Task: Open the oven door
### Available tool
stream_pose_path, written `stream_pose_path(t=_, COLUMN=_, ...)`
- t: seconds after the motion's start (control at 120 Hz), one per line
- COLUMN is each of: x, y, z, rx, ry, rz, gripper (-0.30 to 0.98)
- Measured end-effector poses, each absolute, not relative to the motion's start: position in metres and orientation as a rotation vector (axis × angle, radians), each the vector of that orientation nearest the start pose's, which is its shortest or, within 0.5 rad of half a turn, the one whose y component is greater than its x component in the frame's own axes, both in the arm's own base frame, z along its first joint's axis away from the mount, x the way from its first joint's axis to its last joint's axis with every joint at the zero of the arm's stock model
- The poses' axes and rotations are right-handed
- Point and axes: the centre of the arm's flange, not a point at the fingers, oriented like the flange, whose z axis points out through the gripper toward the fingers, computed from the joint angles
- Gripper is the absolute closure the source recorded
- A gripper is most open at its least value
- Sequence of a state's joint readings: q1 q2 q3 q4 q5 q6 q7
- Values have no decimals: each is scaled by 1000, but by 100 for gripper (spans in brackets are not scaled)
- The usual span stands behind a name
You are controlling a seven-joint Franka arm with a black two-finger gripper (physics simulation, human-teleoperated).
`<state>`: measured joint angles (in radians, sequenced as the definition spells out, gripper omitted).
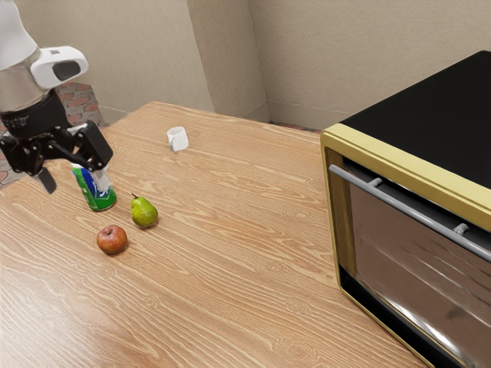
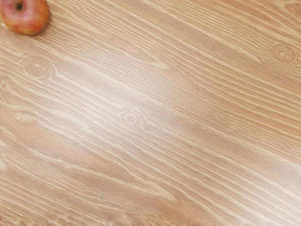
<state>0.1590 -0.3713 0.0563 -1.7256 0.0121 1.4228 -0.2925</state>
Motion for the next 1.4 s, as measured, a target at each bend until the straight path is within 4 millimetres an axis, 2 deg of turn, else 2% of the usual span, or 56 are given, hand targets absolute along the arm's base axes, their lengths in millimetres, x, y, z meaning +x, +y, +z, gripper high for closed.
stream_pose_path(t=0.075, x=392, y=109, z=713, rx=-3026, ry=-926, rz=-67, gripper=0)
stream_pose_path(t=0.158, x=373, y=112, z=722, rx=-3008, ry=-1029, rz=-89, gripper=0)
stream_pose_path(t=0.208, x=370, y=118, z=726, rx=-2995, ry=-1087, rz=-102, gripper=0)
stream_pose_path(t=0.242, x=376, y=114, z=725, rx=-3005, ry=-1097, rz=-118, gripper=0)
stream_pose_path(t=0.258, x=381, y=108, z=725, rx=-3020, ry=-1086, rz=-134, gripper=0)
stream_pose_path(t=0.317, x=395, y=67, z=735, rx=-3125, ry=-970, rz=-237, gripper=0)
stream_pose_path(t=0.45, x=418, y=-7, z=745, rx=-3283, ry=-869, rz=-381, gripper=0)
stream_pose_path(t=0.583, x=448, y=-53, z=732, rx=-3340, ry=-944, rz=-406, gripper=0)
stream_pose_path(t=0.658, x=452, y=-93, z=730, rx=-3400, ry=-970, rz=-420, gripper=0)
stream_pose_path(t=0.767, x=455, y=-135, z=728, rx=-3377, ry=-1093, rz=-474, gripper=0)
stream_pose_path(t=0.983, x=482, y=-156, z=706, rx=-3206, ry=-1489, rz=-492, gripper=0)
stream_pose_path(t=1.125, x=488, y=-160, z=703, rx=-3123, ry=-1700, rz=-482, gripper=0)
stream_pose_path(t=1.258, x=495, y=-166, z=697, rx=-3047, ry=-1847, rz=-462, gripper=0)
stream_pose_path(t=1.4, x=498, y=-189, z=695, rx=-2994, ry=-1925, rz=-465, gripper=0)
